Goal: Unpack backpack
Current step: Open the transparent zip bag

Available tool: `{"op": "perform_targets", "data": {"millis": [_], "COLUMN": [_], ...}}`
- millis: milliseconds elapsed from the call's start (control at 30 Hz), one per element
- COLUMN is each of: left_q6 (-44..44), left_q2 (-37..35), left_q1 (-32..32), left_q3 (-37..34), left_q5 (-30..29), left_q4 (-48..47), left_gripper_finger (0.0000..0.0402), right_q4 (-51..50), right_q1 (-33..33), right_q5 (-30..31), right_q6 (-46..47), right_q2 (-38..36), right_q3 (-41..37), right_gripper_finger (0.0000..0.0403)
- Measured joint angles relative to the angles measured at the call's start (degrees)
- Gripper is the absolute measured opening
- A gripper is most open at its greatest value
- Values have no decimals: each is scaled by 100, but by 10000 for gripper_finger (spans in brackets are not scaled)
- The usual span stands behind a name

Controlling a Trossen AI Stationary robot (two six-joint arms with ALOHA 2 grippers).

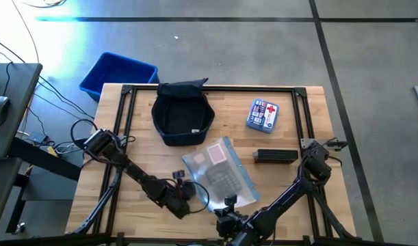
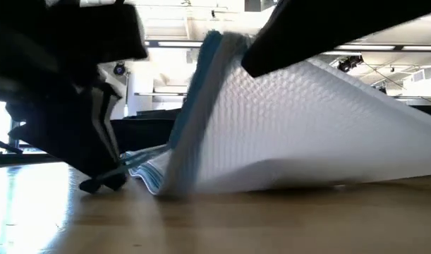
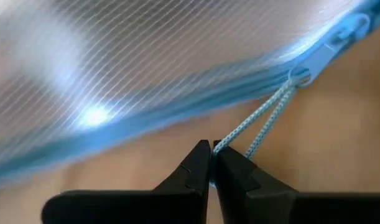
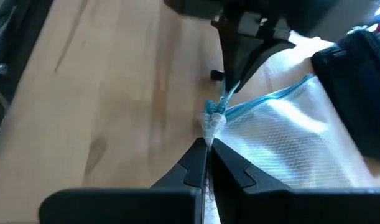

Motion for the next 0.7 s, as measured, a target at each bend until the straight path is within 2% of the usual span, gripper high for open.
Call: {"op": "perform_targets", "data": {"millis": [233, 367, 567, 700], "left_q6": [-414, -1108, -2579, -2897], "left_q2": [-5, -154, -300, -295], "left_q1": [84, 72, -234, -489], "left_q3": [5, -41, -53, -47], "left_q5": [-266, -361, -499, -337], "left_q4": [-1108, -2367, -4005, -3816], "left_gripper_finger": [0, 0, 0, 0], "right_q4": [-95, -424, -1637, -2572], "right_q1": [216, 361, 464, 435], "right_q5": [-6, -79, -117, -59], "right_q6": [-194, -108, 1105, 2210], "right_q2": [0, 0, 0, 0], "right_q3": [0, 0, 2, 2], "right_gripper_finger": [0, 0, 0, 0]}}
